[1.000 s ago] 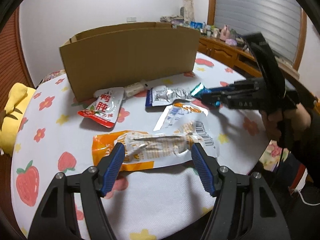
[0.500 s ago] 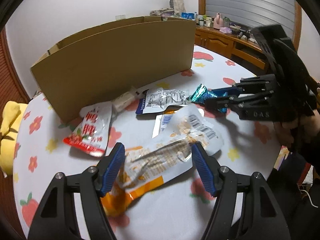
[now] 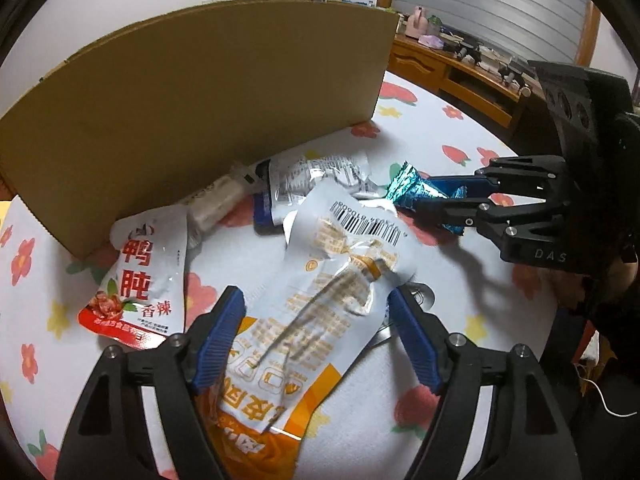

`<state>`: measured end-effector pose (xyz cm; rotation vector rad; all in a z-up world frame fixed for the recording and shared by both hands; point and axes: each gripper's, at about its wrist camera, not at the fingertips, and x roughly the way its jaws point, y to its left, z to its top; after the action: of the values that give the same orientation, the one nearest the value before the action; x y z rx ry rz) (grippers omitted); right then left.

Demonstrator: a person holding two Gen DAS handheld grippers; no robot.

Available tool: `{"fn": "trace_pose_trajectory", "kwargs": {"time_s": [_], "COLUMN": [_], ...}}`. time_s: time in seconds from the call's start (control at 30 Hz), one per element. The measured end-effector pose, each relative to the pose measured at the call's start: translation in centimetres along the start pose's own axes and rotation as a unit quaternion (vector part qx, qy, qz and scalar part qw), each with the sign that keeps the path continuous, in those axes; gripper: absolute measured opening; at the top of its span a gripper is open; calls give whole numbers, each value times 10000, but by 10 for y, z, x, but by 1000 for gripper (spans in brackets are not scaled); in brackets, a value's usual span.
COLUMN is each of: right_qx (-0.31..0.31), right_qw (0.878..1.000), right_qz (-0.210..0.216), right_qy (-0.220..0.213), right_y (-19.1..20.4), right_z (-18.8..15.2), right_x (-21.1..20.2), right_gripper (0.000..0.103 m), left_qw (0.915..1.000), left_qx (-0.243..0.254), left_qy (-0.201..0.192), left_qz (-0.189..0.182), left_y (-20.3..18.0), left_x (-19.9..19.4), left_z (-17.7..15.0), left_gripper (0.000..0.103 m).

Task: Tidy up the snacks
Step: 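Close left gripper on the orange-white packet while right gripper grips the blue candy, then lift both held snacks and carry them over the cardboard box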

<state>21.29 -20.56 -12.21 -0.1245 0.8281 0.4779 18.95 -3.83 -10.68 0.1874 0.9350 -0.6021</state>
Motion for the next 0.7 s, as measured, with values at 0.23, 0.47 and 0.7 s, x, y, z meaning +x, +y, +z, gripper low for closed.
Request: {"fn": "trace_pose_trajectory", "kwargs": {"time_s": [0.23, 0.47, 0.7], "right_qx": [-18, -30, -56], "right_qw": [10000, 10000, 10000], "right_qz": [-25, -12, -41], "right_qy": [-5, -6, -11], "right_y": [1, 1, 2], "right_z": [0, 0, 0], "right_x": [0, 0, 0], "right_gripper": [24, 24, 24], "left_qw": [10000, 9996, 9979], "left_qx": [45, -214, -366], "left_qy": [-15, -165, -445], "left_qz": [10, 88, 303], "left_y": [-1, 7, 11], "left_x": [4, -1, -19], "left_z": [2, 0, -8], "left_gripper": [77, 55, 53]}}
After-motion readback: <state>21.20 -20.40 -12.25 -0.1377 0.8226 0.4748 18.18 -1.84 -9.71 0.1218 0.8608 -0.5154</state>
